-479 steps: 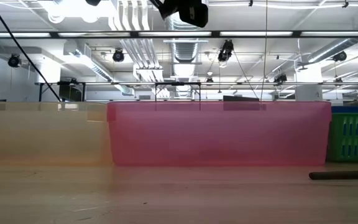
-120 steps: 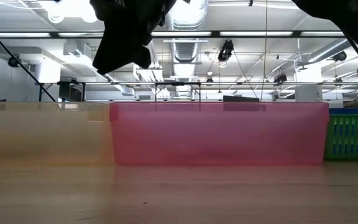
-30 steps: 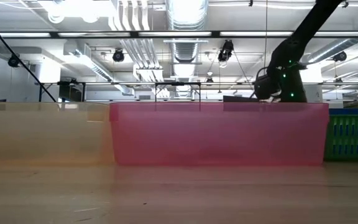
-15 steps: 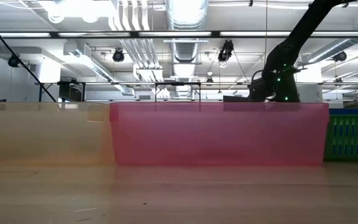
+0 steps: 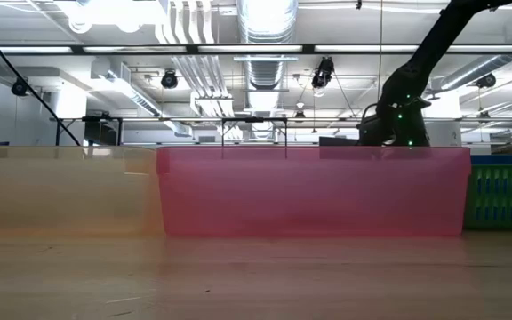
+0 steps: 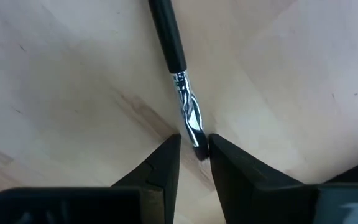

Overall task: Pick & Place Paint Supplies
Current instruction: Put the silver foundation brush into the orange bin, then put the gold paintbrush into the orange bin

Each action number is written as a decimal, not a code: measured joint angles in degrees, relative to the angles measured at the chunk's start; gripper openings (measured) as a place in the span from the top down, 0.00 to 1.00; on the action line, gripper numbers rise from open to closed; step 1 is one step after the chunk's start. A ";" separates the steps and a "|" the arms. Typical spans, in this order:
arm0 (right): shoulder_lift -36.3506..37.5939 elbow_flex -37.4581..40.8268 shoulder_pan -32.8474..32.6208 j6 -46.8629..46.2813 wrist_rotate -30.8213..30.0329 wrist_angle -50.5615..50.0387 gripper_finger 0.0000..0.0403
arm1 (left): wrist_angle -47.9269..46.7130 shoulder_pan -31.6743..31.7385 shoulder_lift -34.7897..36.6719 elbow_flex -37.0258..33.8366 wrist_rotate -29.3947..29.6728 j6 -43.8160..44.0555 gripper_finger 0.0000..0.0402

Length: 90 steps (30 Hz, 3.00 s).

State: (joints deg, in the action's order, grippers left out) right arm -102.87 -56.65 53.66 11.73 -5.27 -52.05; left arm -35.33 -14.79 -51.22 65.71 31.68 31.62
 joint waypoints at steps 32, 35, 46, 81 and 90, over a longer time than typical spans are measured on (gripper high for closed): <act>24.50 -9.92 -43.59 -24.96 16.43 6.45 0.98 | -3.51 -0.07 3.05 0.07 1.69 -6.32 0.69; 16.27 -18.16 -47.68 -26.51 15.44 9.91 0.98 | -3.50 -0.05 3.61 0.07 1.78 -6.32 0.69; -9.76 -48.13 -51.98 -23.45 20.02 15.15 0.98 | -3.87 0.00 5.29 0.07 5.07 -12.17 0.69; -39.13 -69.58 -55.68 -37.06 25.24 26.94 0.81 | -5.01 0.00 12.87 -0.02 8.18 -16.65 0.69; -35.97 -69.43 -55.17 -38.65 27.64 21.52 0.55 | -5.43 0.00 12.87 -0.02 7.74 -16.66 0.69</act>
State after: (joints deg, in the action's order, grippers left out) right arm -138.84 -126.08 -1.52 -26.92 22.37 -30.53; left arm -40.77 -14.79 -38.35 65.69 39.42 14.95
